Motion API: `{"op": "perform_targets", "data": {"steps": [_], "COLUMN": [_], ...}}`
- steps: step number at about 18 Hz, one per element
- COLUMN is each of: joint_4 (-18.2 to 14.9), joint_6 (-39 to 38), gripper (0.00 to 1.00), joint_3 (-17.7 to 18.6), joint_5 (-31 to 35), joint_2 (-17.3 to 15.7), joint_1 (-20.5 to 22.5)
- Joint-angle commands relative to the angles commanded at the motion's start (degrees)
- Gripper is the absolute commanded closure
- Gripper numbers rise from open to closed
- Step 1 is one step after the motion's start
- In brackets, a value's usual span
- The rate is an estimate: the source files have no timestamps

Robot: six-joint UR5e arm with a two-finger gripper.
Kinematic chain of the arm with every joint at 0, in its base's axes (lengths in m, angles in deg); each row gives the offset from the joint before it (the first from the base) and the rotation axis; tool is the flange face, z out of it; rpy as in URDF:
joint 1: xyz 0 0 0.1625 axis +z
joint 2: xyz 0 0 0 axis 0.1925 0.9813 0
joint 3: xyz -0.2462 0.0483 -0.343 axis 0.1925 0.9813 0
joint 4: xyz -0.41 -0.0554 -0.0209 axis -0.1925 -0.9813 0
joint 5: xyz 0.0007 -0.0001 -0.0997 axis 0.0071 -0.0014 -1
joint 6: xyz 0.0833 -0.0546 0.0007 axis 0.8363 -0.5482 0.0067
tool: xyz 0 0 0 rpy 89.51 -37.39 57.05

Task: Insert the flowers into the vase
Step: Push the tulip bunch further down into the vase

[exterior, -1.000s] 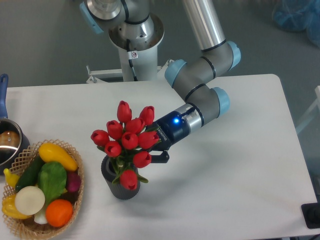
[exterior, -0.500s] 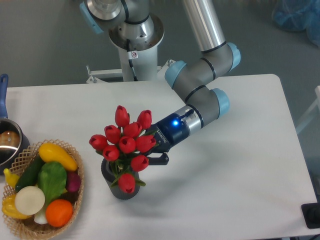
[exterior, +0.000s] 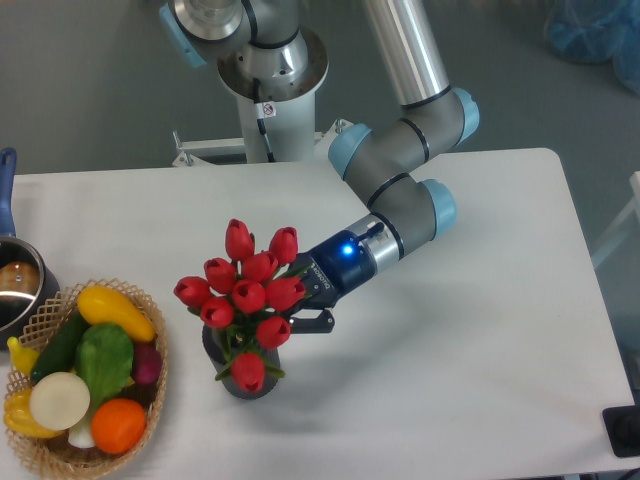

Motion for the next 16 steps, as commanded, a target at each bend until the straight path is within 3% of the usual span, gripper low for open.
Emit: {"op": "perform_targets", "data": {"steps": [16], "joint_4": [-0.09], "joint_6": [0.44], "gripper": [0.74], "joint_3": [-0.53], "joint_5": [0.35], "joint_2": [0.18], "joint_1": [0.35]}}
